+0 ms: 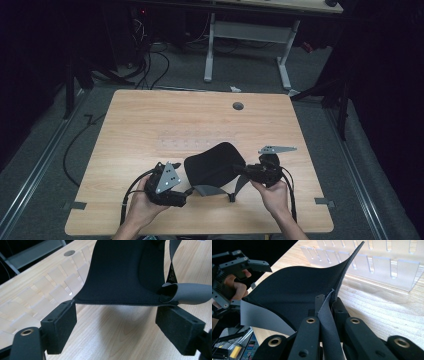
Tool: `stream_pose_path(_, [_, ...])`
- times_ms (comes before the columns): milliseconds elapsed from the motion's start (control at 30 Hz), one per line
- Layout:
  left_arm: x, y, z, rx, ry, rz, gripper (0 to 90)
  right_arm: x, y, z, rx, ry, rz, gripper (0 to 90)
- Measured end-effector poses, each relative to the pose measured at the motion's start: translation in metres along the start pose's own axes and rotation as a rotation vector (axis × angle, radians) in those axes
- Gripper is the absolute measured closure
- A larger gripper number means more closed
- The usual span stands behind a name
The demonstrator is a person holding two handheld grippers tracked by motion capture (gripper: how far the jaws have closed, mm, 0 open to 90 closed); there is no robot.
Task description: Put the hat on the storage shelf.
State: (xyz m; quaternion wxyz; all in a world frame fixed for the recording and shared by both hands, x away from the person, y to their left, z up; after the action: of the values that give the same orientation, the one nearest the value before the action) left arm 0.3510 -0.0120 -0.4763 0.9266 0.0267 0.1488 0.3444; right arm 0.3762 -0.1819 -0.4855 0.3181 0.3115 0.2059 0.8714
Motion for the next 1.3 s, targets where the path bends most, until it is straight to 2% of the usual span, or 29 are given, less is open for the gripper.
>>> stream_pose_path(233, [-0.001,-0.001,-0.001,0.008,-0.021,0.000,17.7,0.000,-0.003,-0.001,0.024,-0.007,-0.004,85.9])
stream_pose_path(433, [-0.001,-0.002,-0.003,0.002,-0.030,0.000,23.1,0.001,-0.007,0.000,0.031,-0.009,0.001,85.9])
stream_pose_path(767, [0.001,-0.002,0.000,-0.011,-0.020,0.002,26.1,0.003,-0.010,0.001,0.035,-0.015,0.009,85.8])
stream_pose_path(833, [0.002,-0.002,-0.002,0.001,-0.034,0.007,26.2,0.004,-0.011,0.001,0.043,-0.014,0.007,85.8])
stream_pose_path(967, [0.003,-0.003,-0.003,0.002,-0.031,0.012,26.3,0.005,-0.011,0.002,0.044,-0.013,0.005,85.7])
stream_pose_path(1133, [0.006,-0.005,-0.008,0.013,-0.042,0.028,27.5,0.008,-0.012,0.002,0.052,-0.006,0.009,85.7])
stream_pose_path(1300, [0.007,-0.006,-0.012,0.021,-0.075,0.037,28.5,0.009,-0.012,0.004,0.058,-0.007,0.007,85.7])
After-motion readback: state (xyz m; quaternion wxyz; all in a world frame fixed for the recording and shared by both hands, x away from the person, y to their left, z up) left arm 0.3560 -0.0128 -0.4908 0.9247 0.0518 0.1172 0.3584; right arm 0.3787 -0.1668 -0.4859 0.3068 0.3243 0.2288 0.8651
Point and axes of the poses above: each handheld gripper's, and its own axes: y roughly backward along the jaws, z roughly out of its top, x roughly to its left, the point moved 8 cm from there along -y, roughly forward along the jaws
